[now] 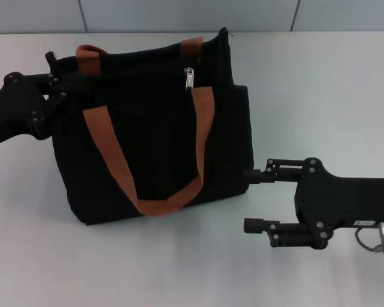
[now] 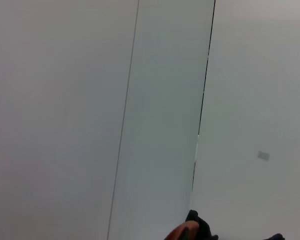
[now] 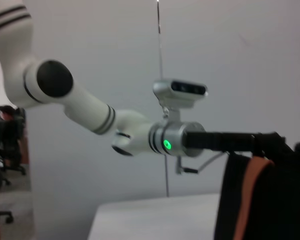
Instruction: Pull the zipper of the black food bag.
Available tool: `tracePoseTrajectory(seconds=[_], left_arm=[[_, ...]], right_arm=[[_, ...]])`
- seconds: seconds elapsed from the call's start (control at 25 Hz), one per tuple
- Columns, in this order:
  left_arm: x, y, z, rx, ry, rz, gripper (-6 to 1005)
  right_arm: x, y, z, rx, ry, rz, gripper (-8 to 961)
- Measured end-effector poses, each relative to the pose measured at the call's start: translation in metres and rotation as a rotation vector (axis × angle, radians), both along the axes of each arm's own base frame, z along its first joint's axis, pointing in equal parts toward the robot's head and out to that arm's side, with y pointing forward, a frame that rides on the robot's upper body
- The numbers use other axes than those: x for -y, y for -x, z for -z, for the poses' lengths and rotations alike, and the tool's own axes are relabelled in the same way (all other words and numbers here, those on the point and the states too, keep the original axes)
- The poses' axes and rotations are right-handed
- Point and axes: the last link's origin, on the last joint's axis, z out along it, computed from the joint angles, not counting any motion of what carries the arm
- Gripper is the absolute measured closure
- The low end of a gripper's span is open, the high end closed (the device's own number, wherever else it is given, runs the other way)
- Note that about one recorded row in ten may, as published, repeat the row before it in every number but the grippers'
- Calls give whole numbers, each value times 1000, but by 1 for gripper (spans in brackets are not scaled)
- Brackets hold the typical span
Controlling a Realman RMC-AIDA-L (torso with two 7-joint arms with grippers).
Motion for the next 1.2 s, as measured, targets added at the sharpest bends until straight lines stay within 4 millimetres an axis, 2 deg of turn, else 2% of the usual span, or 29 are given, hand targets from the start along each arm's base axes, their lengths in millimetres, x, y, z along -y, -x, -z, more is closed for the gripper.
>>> tracePoseTrajectory(seconds=[0.4, 0.56, 0.76, 0.8, 0.84, 1.12, 1.2], left_arm=[[3, 0, -3, 11, 34, -1, 946], [4, 0, -8, 8, 57, 12, 945], [5, 2, -33, -19, 102, 7, 718], [5, 4, -48, -28, 124, -14, 672], [5, 5, -53, -32, 128, -23, 626], [5, 5, -72, -30, 138, -44, 295], [8, -2, -70, 0, 151, 5, 269]], right_arm=[[2, -2, 12, 35, 10, -6, 245], [1, -3, 13, 38, 4, 2, 158], [-5, -3, 17, 61, -15, 20, 136], [-7, -3, 20, 71, -19, 30, 136], [-9, -3, 21, 75, -21, 32, 136], [-12, 0, 22, 74, -19, 25, 136], [-13, 2, 23, 69, -15, 19, 136]])
